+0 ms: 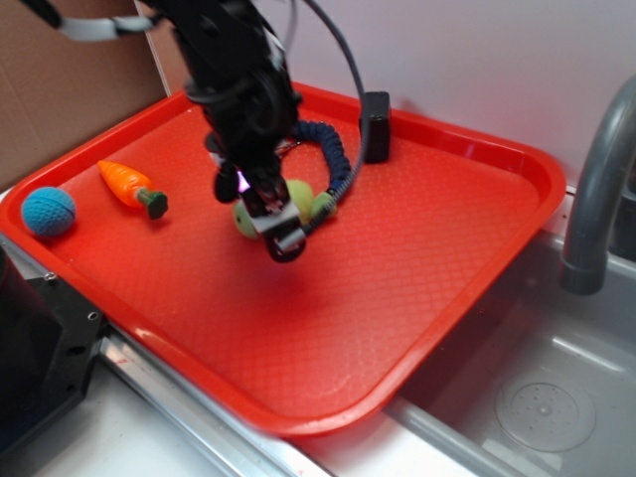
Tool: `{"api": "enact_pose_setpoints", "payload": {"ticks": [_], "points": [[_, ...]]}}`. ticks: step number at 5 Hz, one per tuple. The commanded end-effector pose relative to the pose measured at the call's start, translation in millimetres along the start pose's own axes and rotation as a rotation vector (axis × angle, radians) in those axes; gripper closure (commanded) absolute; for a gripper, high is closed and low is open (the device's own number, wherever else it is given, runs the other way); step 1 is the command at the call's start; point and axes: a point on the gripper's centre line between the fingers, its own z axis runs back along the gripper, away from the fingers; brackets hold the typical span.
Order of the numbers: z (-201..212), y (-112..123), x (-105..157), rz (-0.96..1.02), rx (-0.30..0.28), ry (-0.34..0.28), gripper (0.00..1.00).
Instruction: Grab the green animal.
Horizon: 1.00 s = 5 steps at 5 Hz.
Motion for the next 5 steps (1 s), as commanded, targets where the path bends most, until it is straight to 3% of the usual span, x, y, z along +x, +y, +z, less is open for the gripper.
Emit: {"api": "enact_pose_setpoints", "payload": {"ticks": [1,2,3,4,5], "points": [[-9.3,18.5,9.8,0.017,0.035,0.012,0.00],[-11.3,25.2,7.2,0.053,0.010,0.012,1.00],[-0.5,34.1,3.6,0.081,-0.031,0.010,1.00],[14.5,41.8,-2.8,0.107,0.032,0.060,1.00],[59.9,62.2,-20.0,0.213,0.017,0.102,1.00]]}}
